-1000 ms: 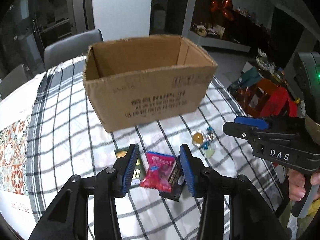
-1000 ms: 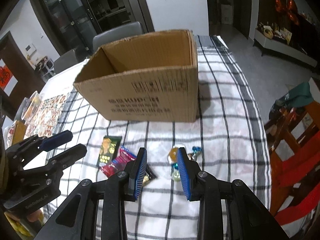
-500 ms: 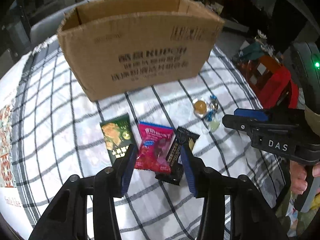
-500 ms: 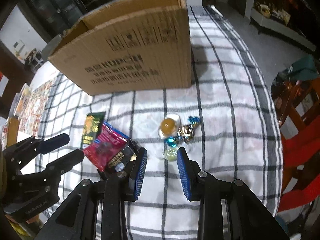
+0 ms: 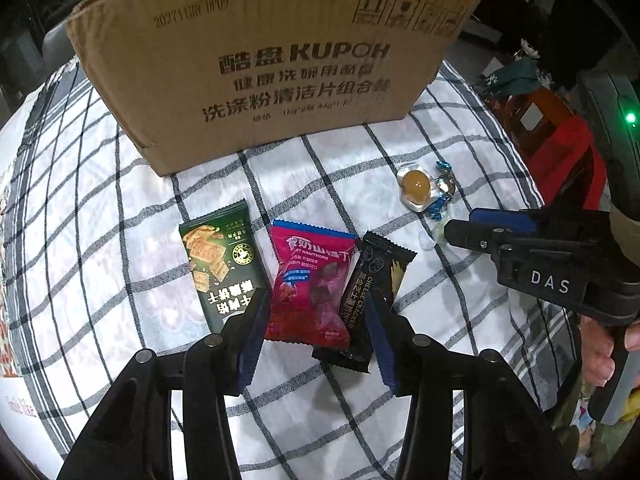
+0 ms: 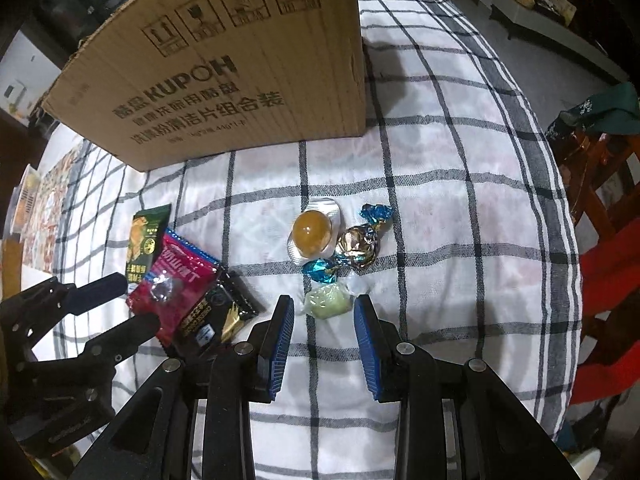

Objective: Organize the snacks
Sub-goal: 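Move both grippers back to the pink bag and the green candy, then grasp the pink hawthorn bag with the left gripper while the right grasps the green candy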

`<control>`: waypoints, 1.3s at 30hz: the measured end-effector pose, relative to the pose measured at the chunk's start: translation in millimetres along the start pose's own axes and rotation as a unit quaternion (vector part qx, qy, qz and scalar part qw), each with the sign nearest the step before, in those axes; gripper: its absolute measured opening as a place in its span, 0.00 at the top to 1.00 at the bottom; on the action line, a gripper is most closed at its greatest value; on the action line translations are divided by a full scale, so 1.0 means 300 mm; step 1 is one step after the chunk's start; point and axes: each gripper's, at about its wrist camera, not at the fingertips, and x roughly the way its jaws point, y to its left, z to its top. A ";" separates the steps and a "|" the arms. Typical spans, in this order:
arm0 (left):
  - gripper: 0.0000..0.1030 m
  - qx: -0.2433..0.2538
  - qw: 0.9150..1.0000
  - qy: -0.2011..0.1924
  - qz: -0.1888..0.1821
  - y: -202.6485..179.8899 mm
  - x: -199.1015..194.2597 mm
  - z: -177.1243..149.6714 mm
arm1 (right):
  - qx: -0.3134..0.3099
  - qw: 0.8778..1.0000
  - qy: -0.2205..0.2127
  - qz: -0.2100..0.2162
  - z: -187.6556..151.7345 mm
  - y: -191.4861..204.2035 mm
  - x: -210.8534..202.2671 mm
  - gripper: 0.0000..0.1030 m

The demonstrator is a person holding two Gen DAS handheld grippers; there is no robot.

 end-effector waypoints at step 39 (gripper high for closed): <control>0.64 -0.011 1.000 -0.001 0.015 -0.014 0.054 0.009 | 0.003 1.000 0.001 -0.019 -0.029 0.052 0.068 0.74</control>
